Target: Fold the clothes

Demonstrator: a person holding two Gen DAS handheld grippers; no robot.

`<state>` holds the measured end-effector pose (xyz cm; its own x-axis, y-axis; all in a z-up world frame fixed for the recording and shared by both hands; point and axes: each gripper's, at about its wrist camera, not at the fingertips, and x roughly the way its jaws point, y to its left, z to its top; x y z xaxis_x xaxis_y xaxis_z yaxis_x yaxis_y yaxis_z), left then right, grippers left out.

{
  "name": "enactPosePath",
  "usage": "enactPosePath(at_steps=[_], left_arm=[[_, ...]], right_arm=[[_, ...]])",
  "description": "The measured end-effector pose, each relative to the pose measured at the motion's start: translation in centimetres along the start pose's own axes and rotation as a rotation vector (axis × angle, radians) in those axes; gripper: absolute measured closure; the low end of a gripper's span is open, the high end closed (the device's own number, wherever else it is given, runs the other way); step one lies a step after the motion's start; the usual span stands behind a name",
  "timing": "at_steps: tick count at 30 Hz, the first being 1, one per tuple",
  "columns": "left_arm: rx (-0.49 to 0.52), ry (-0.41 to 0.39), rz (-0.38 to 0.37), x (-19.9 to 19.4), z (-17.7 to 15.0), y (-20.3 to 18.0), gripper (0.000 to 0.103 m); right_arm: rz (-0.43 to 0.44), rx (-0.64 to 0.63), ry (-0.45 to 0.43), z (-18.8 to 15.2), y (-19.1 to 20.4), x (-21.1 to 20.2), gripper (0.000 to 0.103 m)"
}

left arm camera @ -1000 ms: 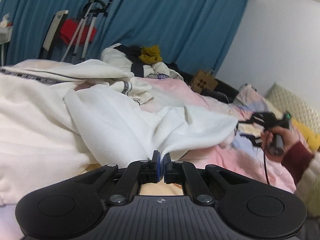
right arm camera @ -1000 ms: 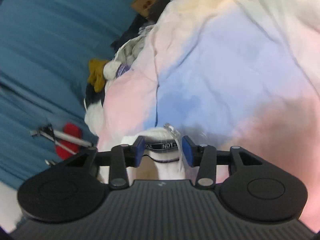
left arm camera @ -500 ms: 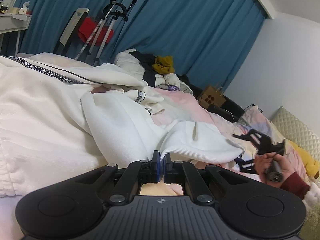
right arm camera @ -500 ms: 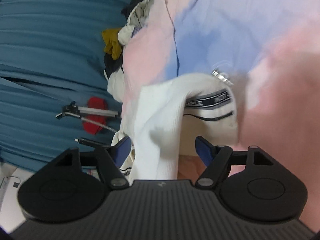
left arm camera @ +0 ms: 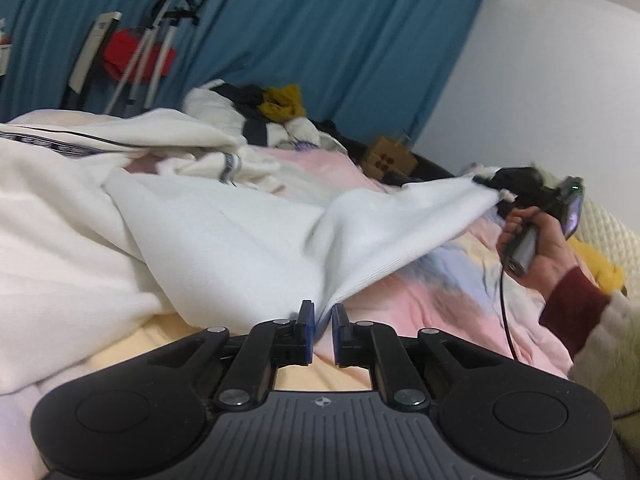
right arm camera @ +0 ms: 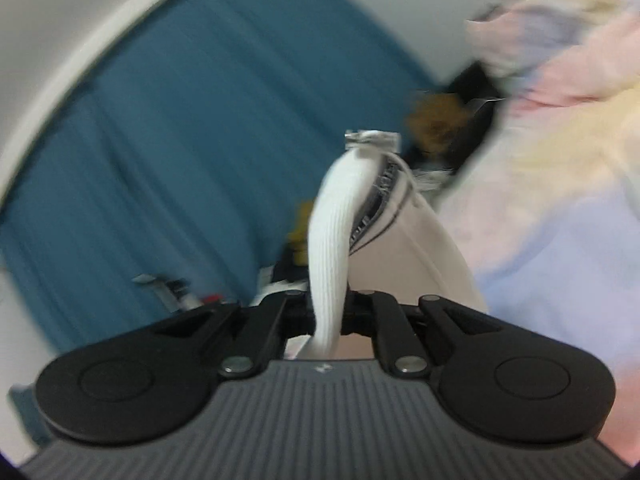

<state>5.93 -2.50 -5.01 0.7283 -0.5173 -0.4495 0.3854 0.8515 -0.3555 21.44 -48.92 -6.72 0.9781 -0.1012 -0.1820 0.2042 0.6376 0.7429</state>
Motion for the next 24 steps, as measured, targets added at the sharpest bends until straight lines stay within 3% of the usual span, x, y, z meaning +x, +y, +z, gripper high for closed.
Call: enactPosePath(at_steps=[3, 5, 6, 8, 11, 14, 17, 24], left_arm=[[0.022, 0.034, -0.012, 0.3, -0.5, -0.4, 0.093], [0.029, 0.056, -0.019, 0.5, -0.7, -0.5, 0.084], [0.026, 0.064, -0.018, 0.4, -0.8, -0.6, 0.081], [0.003, 0.081, -0.011, 0.1, -0.8, -0.7, 0.065], [-0.073, 0.094, 0.017, -1.1, -0.9, -0.3, 0.046], [-0.233, 0.09, 0.047, -2.4, -0.7, 1.5, 0.035], [-0.486, 0.074, 0.102, -2.9, -0.9, 5.2, 0.023], [-1.075, -0.085, 0.161, -3.6, -3.7, 14.5, 0.024]], right_arm=[[-0.233, 0.081, 0.111, -0.9, -5.0, 1.6, 0.095], [-0.356, 0.128, 0.205, -1.9, -8.3, 2.6, 0.095], [-0.382, 0.16, 0.236, -2.4, -9.6, 3.0, 0.095], [-0.383, 0.183, 0.243, -2.8, -10.7, 3.1, 0.095], [-0.388, 0.105, 0.227, -2.9, -9.6, 2.9, 0.095], [-0.387, 0.042, 0.206, -2.5, -8.7, 2.7, 0.095], [-0.382, 0.018, 0.182, -1.8, -8.0, 2.2, 0.095], [-0.343, -0.065, 0.078, -0.8, -6.2, 1.8, 0.095]])
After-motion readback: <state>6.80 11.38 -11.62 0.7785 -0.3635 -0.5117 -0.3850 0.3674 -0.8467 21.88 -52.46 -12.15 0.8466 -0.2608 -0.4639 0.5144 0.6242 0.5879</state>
